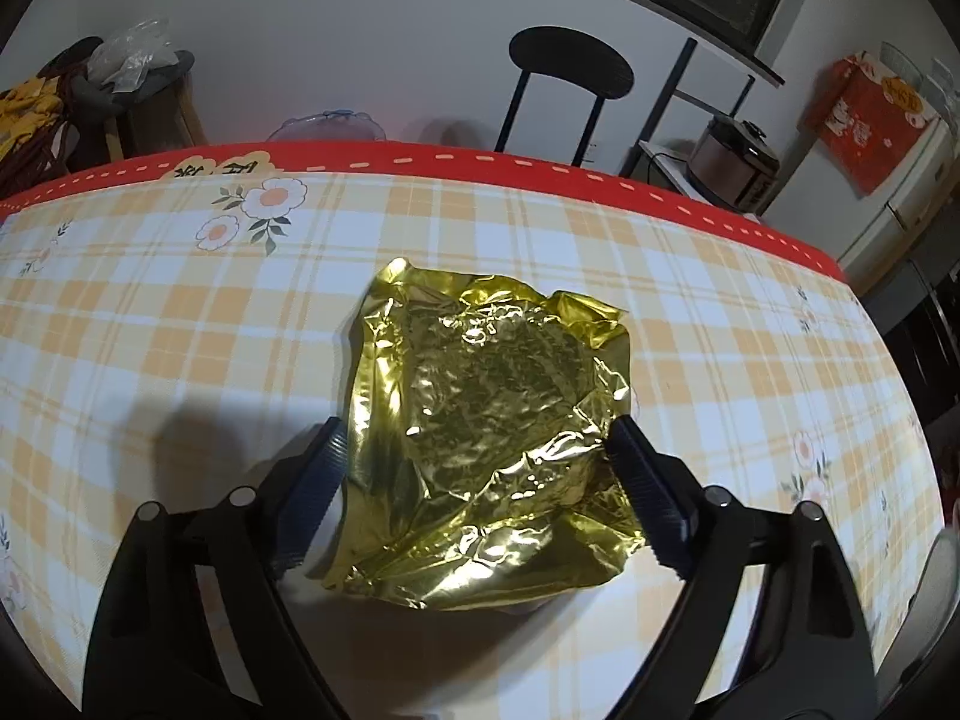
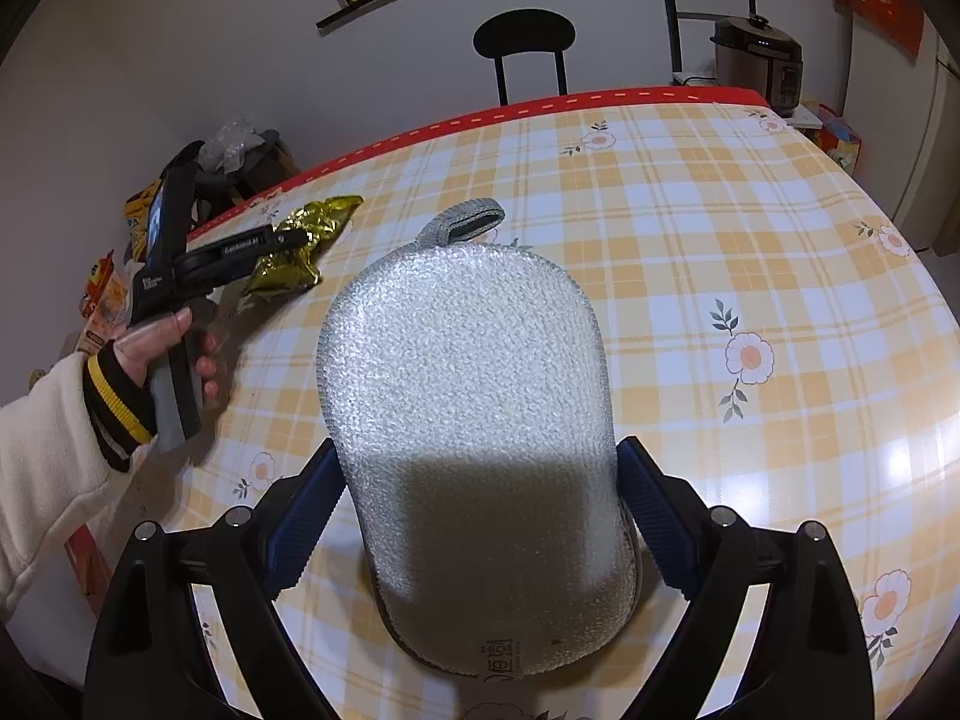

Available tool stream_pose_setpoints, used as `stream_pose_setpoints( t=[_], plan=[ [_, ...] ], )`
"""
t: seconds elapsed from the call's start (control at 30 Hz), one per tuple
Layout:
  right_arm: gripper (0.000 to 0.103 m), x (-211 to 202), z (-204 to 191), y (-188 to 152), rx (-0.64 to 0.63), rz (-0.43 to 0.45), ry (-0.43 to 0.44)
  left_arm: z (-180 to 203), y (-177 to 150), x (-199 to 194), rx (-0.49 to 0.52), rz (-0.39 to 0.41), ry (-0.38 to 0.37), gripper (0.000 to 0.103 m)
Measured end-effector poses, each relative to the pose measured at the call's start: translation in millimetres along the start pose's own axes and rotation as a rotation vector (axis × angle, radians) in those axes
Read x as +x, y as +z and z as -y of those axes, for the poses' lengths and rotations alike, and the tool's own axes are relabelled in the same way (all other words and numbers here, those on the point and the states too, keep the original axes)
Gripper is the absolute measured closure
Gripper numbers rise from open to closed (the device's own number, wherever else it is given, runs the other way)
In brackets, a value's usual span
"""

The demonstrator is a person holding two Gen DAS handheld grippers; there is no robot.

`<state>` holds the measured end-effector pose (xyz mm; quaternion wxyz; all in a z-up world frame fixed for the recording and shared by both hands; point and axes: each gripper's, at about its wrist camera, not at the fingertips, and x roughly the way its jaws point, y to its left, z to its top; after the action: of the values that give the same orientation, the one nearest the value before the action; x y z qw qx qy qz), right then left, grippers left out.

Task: Collect trash
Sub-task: 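Grasp the gold foil bag with the left tool while the right tool holds the grey pad, then carry the grey pad and gold bag with both tools toward the brown bin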

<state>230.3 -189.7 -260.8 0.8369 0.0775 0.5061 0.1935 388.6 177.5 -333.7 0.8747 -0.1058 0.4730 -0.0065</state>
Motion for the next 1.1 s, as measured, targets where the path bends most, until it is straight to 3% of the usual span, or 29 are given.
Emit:
stream_pose_setpoints(
  t=[0.07,0.23,0.57,0.83,1.1],
  plan=[
    [0.014,-2,-2,1,-0.001,0.009,0.006,-1,-6,-8,0.009,-0.005,-0.015,0.026],
    [0.014,-10,-8,1,-0.010,0.037,0.032,-2,-24,-36,0.021,-0.002,-0.041,0.031],
    [0.014,-40,-13,-5,-0.041,0.085,0.106,22,-74,-124,0.041,0.067,-0.050,0.032],
    [0.014,-88,19,-21,-0.059,0.124,0.154,83,-124,-202,0.019,0.140,-0.046,0.032],
    [0.014,-147,94,-45,-0.029,0.156,0.167,172,-165,-264,-0.016,0.212,-0.040,0.032]
  ],
)
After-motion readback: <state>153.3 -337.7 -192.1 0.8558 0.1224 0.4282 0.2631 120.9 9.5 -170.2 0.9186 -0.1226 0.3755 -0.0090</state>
